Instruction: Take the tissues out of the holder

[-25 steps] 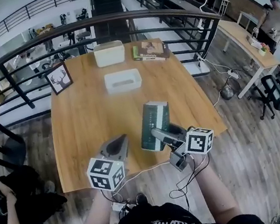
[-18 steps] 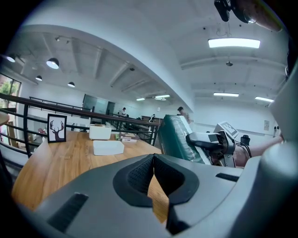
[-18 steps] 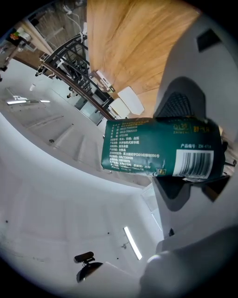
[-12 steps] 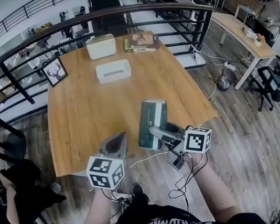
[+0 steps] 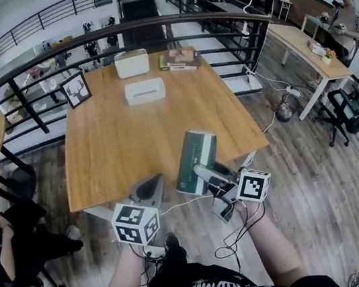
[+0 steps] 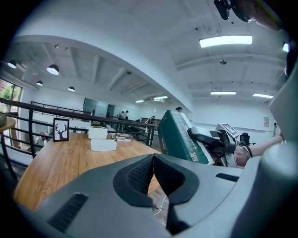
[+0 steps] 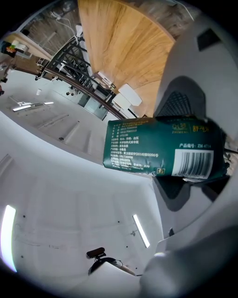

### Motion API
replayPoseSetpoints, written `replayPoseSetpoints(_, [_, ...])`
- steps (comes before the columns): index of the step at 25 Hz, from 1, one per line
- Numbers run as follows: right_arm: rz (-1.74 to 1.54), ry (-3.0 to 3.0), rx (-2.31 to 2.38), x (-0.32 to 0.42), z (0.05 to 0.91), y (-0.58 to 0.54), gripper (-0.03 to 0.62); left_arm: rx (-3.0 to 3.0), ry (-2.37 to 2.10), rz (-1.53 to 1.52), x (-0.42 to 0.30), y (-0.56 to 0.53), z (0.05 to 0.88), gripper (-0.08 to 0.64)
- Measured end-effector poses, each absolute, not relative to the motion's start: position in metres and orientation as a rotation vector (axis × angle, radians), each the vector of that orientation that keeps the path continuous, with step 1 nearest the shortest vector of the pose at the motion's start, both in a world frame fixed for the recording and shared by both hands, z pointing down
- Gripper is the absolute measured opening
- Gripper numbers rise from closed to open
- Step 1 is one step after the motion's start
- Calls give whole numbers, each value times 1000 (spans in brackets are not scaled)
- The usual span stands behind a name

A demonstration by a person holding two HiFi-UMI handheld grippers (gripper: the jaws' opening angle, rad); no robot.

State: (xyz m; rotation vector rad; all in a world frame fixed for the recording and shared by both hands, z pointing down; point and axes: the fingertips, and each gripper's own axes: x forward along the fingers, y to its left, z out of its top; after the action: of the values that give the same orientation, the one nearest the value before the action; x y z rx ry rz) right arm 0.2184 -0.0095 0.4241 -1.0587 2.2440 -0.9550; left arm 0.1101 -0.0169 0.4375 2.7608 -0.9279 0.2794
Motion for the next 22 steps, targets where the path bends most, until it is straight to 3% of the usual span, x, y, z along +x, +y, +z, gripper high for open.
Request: replayPoseSetpoints(22, [-985,2138,-1043,211,422,161,364,2726,-970,236,76,141,432,12])
